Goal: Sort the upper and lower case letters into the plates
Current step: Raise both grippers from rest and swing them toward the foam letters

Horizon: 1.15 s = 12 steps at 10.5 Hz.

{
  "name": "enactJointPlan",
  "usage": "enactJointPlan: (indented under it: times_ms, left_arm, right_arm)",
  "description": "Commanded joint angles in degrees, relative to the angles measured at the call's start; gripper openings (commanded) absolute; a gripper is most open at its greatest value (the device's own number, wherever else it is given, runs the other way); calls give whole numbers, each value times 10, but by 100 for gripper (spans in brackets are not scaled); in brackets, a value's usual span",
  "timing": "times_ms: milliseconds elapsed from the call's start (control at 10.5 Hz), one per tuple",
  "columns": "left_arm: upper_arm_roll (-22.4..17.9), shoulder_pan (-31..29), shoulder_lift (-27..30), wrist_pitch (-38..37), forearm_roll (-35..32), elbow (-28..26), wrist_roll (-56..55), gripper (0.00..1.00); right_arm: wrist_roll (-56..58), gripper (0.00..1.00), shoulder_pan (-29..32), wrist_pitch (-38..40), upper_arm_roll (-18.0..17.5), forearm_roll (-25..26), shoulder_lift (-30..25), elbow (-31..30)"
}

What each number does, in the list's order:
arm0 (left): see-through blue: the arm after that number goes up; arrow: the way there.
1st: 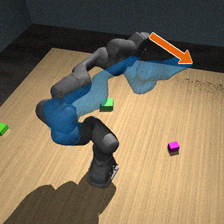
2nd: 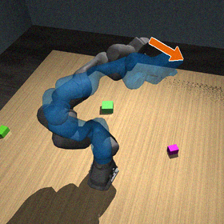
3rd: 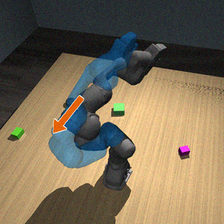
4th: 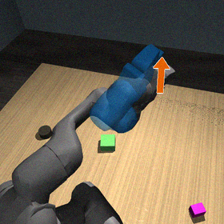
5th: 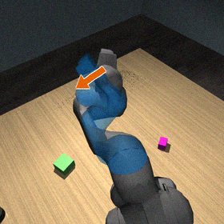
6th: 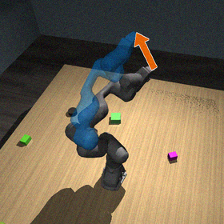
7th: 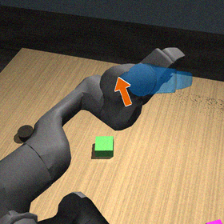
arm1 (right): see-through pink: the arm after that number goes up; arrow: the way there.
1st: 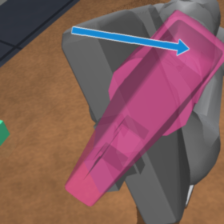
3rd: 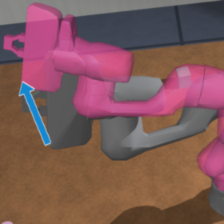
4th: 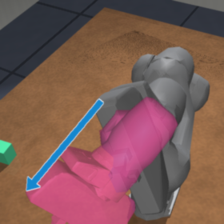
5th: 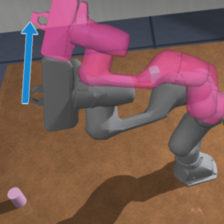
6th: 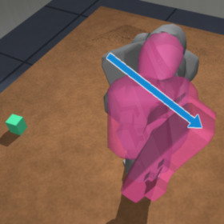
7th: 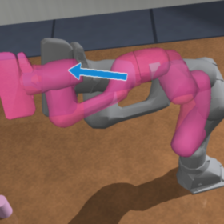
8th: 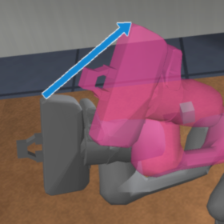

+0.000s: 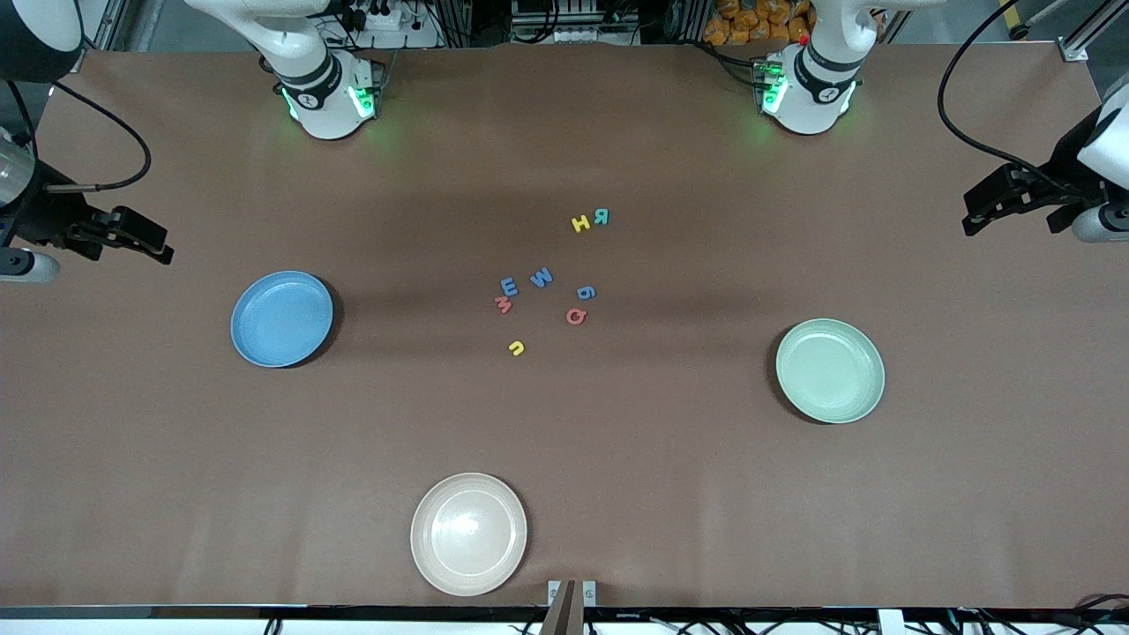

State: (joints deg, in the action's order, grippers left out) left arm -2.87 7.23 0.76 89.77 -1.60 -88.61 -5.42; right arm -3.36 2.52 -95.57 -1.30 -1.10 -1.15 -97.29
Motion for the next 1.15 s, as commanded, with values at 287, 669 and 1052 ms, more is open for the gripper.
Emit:
enactJointPlan:
  times_ms: [287,669,1052]
  left_arm:
    - [3,1,-4,-8,-5,5,29,100]
    - [60,7,-21,43,48,-47,-51,100]
    - [187,22,-91,58,42,-63,-201,100]
  right_arm:
    - [6,100,7,0,-4,-8,-12,-12]
    - [-4,100,2,13,-5,-8,-11,-10]
    - [-99,100,-37,11,-5,-8,-1,0]
